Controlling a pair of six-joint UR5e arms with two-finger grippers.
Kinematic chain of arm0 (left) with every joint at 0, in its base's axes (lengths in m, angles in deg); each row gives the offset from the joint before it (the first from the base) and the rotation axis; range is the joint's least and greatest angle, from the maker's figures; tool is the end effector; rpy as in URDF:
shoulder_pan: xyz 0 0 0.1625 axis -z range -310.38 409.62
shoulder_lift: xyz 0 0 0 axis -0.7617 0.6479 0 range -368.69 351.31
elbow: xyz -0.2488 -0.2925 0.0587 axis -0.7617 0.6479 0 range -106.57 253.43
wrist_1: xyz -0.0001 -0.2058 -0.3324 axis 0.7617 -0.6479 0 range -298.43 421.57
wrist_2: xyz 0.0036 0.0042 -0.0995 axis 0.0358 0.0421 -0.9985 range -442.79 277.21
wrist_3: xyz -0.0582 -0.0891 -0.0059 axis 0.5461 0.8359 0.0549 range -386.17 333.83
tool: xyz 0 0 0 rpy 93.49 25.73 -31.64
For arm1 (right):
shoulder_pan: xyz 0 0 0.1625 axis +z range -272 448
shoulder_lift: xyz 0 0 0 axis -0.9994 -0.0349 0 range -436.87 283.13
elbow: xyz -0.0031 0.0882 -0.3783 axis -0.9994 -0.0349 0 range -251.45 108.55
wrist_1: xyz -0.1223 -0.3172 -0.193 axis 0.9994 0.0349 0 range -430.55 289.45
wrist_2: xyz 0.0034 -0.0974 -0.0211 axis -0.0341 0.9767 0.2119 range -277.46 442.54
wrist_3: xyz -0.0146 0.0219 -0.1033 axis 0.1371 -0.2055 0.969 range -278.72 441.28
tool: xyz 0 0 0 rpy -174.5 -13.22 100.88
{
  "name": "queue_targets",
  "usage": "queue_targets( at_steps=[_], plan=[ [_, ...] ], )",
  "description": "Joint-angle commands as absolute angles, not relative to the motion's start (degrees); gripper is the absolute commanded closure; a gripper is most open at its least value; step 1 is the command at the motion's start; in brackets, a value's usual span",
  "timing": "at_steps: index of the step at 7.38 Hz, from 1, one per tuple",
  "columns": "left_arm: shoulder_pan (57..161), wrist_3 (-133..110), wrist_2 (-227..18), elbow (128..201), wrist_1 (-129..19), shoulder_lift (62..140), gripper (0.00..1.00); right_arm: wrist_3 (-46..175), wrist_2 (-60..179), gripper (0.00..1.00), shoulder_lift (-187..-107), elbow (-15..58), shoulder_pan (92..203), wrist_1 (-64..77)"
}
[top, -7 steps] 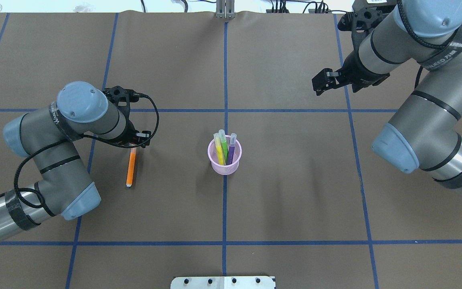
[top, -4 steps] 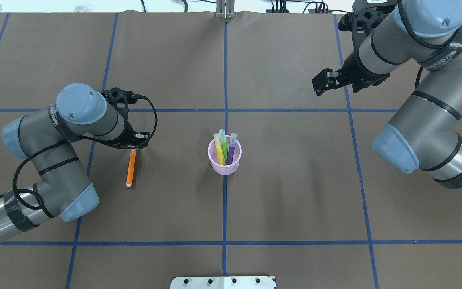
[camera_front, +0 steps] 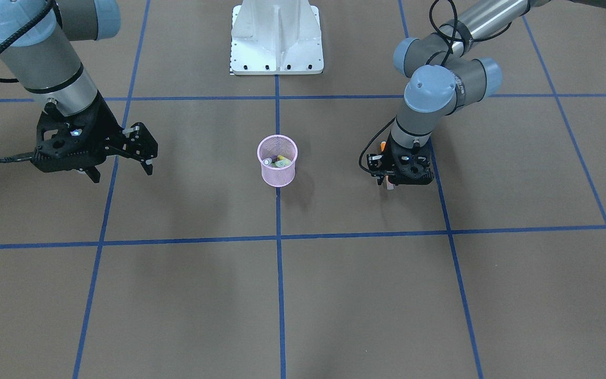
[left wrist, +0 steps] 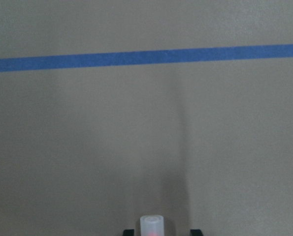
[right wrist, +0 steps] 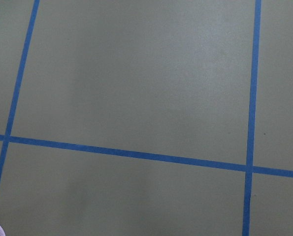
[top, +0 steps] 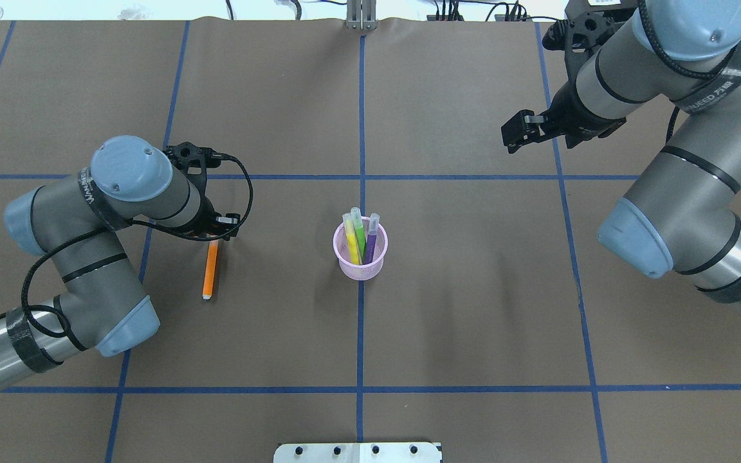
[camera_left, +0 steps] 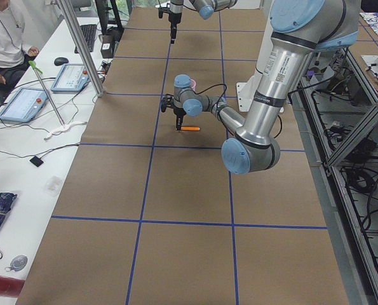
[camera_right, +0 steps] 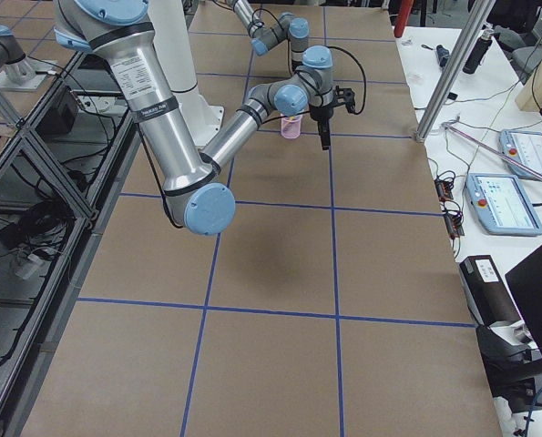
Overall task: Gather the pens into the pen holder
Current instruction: 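Close the left gripper on the orange marker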
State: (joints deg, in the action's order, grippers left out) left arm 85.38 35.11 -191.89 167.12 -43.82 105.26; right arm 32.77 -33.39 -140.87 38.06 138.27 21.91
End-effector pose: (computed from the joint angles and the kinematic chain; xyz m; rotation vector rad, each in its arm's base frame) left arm 0.4496 -0.4451 0.3526 0.1282 0.7981 0.0091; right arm -0.2952 -0.4908 0.2515 0.2296 -0.8222 -0.0261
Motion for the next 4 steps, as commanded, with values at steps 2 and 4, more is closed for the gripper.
queue_targets(
  at_steps=[2,4],
  plan=[
    [84.69,35.53,-191.33,167.12,-43.81,105.04,0.62,32.77,-33.39,0.0,-140.94,38.06,138.28,21.91],
    [84.69,35.35,-191.24,167.21,-43.9,105.04,0.85,32.68,-33.39,0.0,-140.94,38.06,138.28,21.91]
  ],
)
